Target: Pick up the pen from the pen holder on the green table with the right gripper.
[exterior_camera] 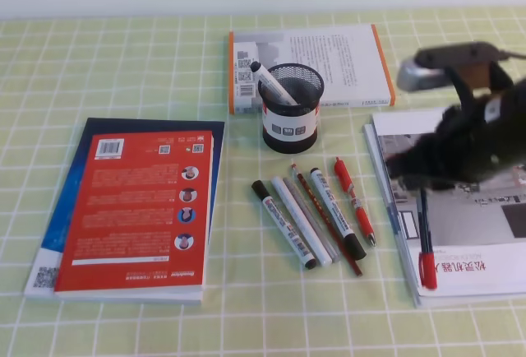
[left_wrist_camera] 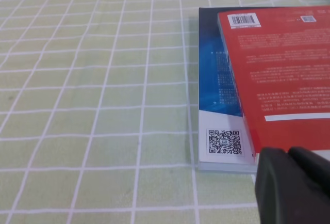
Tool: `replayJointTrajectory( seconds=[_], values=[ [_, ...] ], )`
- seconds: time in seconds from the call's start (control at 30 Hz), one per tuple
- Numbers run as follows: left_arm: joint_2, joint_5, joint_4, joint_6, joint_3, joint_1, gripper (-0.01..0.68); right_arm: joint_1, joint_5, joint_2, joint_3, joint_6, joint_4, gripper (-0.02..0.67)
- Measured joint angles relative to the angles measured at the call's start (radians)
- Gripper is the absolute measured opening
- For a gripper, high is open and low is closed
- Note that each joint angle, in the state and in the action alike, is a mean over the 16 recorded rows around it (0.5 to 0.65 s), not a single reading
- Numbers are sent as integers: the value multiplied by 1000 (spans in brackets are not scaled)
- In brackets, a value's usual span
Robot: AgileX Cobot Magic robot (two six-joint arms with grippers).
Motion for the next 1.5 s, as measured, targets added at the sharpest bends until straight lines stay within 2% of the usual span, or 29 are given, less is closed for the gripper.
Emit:
replayJointTrajectory(
  seconds=[0.2,0.53,0.97,1.13,1.5],
  values=[
    [0,0,0,0,0,0,-5,-1,85,132,-162,85,-104,44],
    [0,0,0,0,0,0,-5,-20,117,411,-377,98,-134,44],
    [0,0,0,0,0,0,-5,-39,72,565,-468,101,-122,53],
    [0,0,0,0,0,0,-5,-39,52,569,-471,101,-118,94],
    [0,0,0,0,0,0,-5,-40,42,542,-454,102,-122,264]
  ],
)
